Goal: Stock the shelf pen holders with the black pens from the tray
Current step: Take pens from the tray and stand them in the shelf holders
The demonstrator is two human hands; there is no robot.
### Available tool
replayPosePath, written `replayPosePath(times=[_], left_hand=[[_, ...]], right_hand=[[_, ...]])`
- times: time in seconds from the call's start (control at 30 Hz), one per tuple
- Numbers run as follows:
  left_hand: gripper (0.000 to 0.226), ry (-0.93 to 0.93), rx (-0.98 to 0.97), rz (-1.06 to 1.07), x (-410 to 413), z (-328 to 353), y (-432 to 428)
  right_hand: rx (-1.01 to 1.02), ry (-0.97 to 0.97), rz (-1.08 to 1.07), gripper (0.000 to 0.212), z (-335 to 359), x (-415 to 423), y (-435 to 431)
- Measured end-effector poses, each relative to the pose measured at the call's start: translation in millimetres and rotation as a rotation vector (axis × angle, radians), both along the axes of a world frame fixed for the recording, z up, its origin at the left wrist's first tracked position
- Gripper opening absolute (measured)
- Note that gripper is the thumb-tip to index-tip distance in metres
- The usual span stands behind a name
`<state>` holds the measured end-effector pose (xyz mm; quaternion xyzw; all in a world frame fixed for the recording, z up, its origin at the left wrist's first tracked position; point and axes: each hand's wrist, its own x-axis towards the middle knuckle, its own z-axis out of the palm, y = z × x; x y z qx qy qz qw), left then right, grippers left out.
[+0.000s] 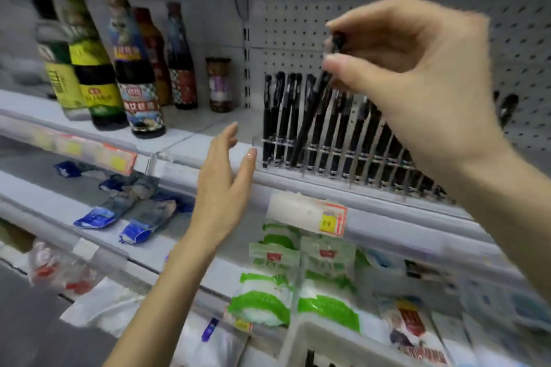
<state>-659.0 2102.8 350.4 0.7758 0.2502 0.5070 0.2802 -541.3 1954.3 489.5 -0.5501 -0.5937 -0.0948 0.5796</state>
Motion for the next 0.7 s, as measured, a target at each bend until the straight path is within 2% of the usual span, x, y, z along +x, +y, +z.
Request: replayPosePath(times=[0.07,0.23,0.4,0.6,0.7], left_hand=[[0.053,0.044,-0.007,-0.022,9,-3,10],[0.070,0.113,-0.066,0.018,22,-12,19],[0.080,0.270,-0.053,0.011,23,-5,20],[0.079,0.274,-0.104,-0.008,20,3,9],[0.078,0.263,-0.106,-0.012,20,3,8]], right_hand=[[0.129,-0.039,-0.031,0.020,10,3,12],[0.030,-0.028,-0.118,0.018,5,10,50],[0.003,0.002,-0.129,0.016,2,15,60],[0.078,0.072,-0.123,0.016,11,16,63],[0.046,0.054,-0.126,0.016,9,13,68]])
